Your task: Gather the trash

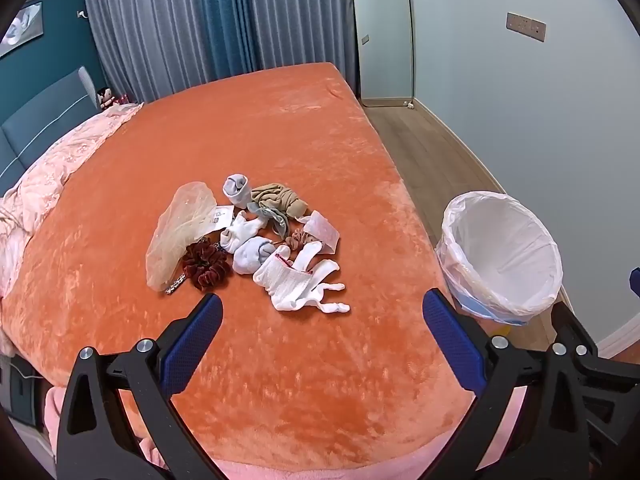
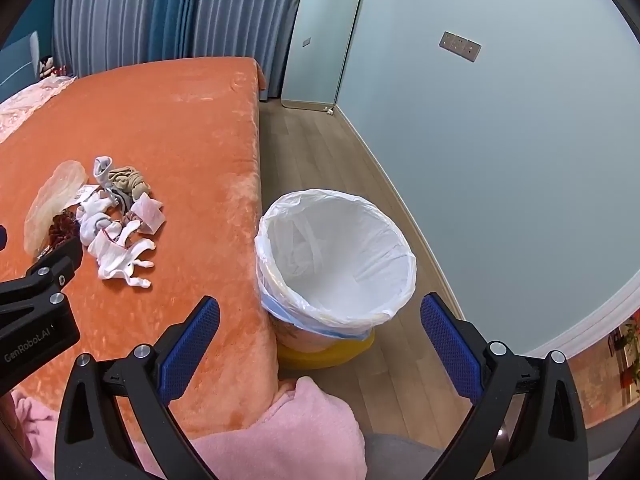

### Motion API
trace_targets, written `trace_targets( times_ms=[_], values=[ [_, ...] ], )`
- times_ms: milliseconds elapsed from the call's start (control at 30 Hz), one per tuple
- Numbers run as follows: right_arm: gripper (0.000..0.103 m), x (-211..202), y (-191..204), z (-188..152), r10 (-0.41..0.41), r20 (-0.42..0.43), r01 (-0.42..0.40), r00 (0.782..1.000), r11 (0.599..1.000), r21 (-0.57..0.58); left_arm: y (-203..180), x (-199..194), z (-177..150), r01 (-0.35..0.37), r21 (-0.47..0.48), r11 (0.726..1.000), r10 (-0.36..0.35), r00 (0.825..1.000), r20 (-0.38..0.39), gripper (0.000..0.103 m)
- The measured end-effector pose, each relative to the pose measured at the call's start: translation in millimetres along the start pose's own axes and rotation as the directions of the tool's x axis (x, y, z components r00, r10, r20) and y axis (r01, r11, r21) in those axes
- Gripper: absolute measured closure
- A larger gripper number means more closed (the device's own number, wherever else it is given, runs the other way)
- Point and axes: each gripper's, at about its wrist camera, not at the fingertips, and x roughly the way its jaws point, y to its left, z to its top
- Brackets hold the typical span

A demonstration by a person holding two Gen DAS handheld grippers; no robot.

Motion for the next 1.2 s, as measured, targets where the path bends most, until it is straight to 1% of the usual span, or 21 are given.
trace_targets(
  times_ms=[300, 333, 467, 833, 1200],
  values=[
    [0.007, -2, -1, 3, -0.005, 0.005, 0.005, 1.0, 1.0, -0.003, 2, 4, 2, 0.003, -0.001, 1.0, -0.003, 1.0, -0.01, 0.008],
    [0.007, -2, -1, 3, -0.006, 0.006, 0.006, 1.0, 1.0, -0.003, -3, -3, 6, 0.002, 0.0, 1.0, -0.002, 1.0, 0.001, 0.008],
    [0.007, -3, 0, 4, -0.006, 0.007, 0.006, 1.0, 1.0, -0.004, -4, -4, 10, 0.003, 0.0, 1.0, -0.003, 1.0, 0.001, 0.008],
    [0.007, -3, -3, 10, -0.006, 0.007, 0.006, 1.0, 1.0, 0.001, -6, -7, 9, 0.007, 0.001, 1.0, -0.007, 1.0, 0.008, 0.008],
    [0.007, -4, -2, 8, -0.008, 0.011, 0.008, 1.0, 1.0, 0.002, -8, -10, 11, 0.011, 0.002, 1.0, -0.011, 1.0, 0.009, 0.008]
  ],
)
